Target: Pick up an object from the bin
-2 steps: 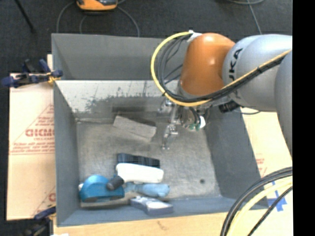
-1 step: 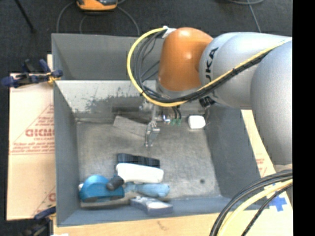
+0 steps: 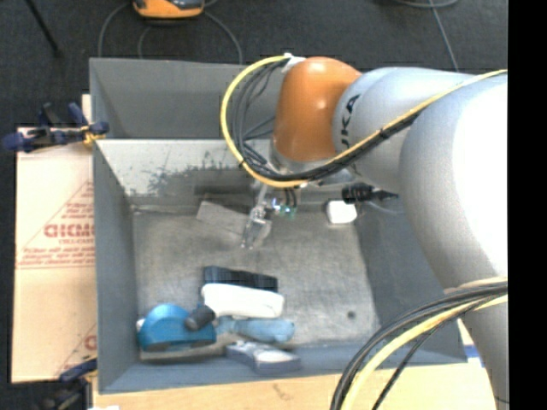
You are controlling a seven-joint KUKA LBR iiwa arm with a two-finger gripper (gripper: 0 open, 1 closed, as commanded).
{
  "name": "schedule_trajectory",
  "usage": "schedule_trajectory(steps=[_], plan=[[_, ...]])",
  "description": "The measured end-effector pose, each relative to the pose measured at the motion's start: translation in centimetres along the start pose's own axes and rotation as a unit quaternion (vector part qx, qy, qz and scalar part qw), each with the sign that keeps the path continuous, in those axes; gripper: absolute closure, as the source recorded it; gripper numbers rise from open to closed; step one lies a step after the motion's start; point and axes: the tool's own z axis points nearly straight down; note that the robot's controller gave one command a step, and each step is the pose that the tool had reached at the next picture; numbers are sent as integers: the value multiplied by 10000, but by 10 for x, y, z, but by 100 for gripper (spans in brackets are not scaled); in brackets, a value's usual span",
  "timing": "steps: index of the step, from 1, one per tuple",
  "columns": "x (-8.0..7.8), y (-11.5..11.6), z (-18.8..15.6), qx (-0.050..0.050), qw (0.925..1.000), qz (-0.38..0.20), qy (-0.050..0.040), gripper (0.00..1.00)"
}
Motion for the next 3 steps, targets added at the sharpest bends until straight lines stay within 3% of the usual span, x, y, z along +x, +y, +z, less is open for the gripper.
schedule_trajectory(steps=[1,2,3], plan=[[59,18,29,-7,9938,-1104,-96,0],[0,11,38,-42,9952,971,65,100],[-3,10,39,-43,9951,980,73,100]])
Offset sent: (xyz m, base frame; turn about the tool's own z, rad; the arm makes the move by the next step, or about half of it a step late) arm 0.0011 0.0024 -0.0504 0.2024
